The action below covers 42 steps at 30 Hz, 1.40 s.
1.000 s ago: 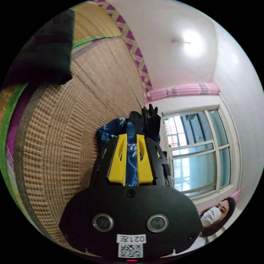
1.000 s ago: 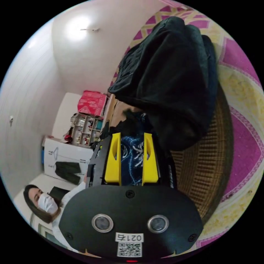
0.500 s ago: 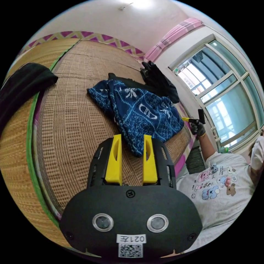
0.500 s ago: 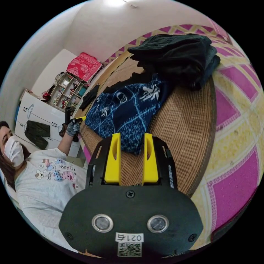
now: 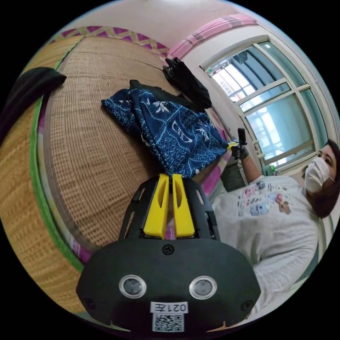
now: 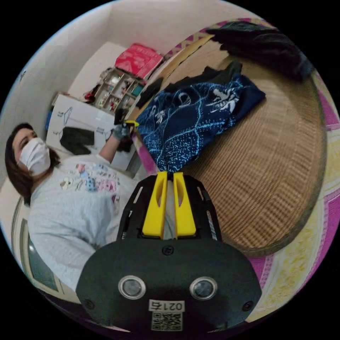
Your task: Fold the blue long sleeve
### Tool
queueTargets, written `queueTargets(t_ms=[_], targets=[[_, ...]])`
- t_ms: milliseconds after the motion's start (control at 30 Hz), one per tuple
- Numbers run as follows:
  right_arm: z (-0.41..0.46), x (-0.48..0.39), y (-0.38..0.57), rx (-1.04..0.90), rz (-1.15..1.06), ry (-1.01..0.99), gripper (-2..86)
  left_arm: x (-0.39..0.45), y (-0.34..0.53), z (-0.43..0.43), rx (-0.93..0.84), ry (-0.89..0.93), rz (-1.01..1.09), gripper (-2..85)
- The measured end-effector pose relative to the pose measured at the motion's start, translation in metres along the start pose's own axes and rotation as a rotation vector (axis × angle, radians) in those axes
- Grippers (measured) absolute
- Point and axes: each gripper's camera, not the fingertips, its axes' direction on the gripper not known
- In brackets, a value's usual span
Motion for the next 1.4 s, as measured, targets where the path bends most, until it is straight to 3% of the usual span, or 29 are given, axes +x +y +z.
queueTargets(t_ms=[67, 133, 300, 467, 733, 833, 900, 1133, 1400], targets=[[0.014, -0.017, 0.000, -0.080, -0.001, 0.112, 4.8, 0.005, 0.017, 0.001, -0.006, -0.060, -0.021, -0.4], [0.005, -0.040, -0.008, -0.038, -0.030, 0.260, 6.9, 0.019, 0.022, -0.011, 0.073, -0.179, 0.004, 0.0], [0.013, -0.102, -0.101, 0.185, -0.399, 0.579, 9.4, 0.085, -0.032, 0.001, 0.204, -0.389, 0.338, 3.9], [0.073, -0.077, -0.201, -0.025, -0.586, 0.739, 8.3, 0.101, -0.144, 0.076, 0.093, -0.471, 0.571, 7.0], [0.094, -0.026, -0.253, -0.256, -0.604, 0.652, 9.1, 0.044, -0.212, 0.141, -0.139, -0.416, 0.592, 9.0], [0.101, -0.017, -0.254, -0.283, -0.615, 0.612, 5.9, 0.034, -0.212, 0.141, -0.128, -0.345, 0.580, 4.5], [0.097, -0.018, -0.253, -0.266, -0.618, 0.596, 1.1, 0.031, -0.210, 0.138, -0.110, -0.315, 0.572, 1.7], [0.052, -0.021, -0.249, -0.115, -0.585, 0.482, -0.6, 0.023, -0.207, 0.095, 0.100, -0.175, 0.553, -0.2], [0.006, 0.021, -0.251, 0.014, -0.466, 0.279, -0.8, 0.000, -0.220, 0.101, 0.056, -0.146, 0.489, -0.4]])
